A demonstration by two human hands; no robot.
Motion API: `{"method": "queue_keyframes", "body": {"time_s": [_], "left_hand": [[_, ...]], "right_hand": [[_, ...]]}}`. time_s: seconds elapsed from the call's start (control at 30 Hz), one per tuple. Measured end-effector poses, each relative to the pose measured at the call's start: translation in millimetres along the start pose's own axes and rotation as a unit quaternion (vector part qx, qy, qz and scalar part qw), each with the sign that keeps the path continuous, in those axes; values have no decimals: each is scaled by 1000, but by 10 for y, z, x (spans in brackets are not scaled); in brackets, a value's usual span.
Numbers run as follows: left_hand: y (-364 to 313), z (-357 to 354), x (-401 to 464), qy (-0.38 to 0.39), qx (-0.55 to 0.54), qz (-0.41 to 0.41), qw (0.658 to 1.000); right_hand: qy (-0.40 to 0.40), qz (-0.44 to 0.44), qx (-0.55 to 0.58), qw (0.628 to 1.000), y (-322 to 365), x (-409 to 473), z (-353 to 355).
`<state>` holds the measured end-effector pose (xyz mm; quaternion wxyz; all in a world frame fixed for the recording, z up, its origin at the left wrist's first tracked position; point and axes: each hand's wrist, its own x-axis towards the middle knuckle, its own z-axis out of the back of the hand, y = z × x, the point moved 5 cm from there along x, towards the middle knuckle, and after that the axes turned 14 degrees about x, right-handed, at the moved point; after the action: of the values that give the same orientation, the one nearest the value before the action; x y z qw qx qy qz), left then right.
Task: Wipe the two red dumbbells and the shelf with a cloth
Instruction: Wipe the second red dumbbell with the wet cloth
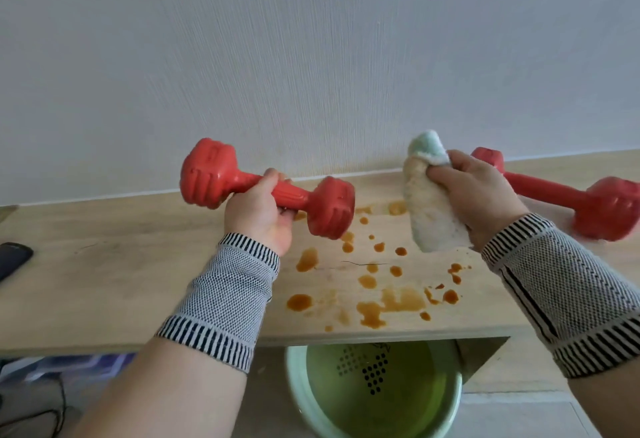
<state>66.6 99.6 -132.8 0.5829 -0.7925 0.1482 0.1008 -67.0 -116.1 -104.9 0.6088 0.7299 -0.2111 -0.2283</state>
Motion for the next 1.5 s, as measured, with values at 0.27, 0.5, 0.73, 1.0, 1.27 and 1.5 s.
{"method": "queue_keyframes", "body": {"time_s": [0.27,0.5,0.73,1.0,1.27,1.5], "left_hand": [[-18,-171,-123,-2,-133,-18,991],[2,-421,-240,38,-101,-95,990],[-84,-252,-175,-15,-125,-113,986],[-128,-103,-185,10,-84,-121,989],[-256,-188,-285,117,70,-205,969],[-204,-254,-292,113,93,-217,965]], "right_hand": [[6,161,-120,980,-26,-134,-183],[27,325,-178,928,-2,-289,-355],[71,436,-305,844,-129,-362,-592],[102,464,-324,818,-143,-415,-722],[65,397,-318,859,82,-246,-588],[239,380,-360,818,-57,-373,-862]]}}
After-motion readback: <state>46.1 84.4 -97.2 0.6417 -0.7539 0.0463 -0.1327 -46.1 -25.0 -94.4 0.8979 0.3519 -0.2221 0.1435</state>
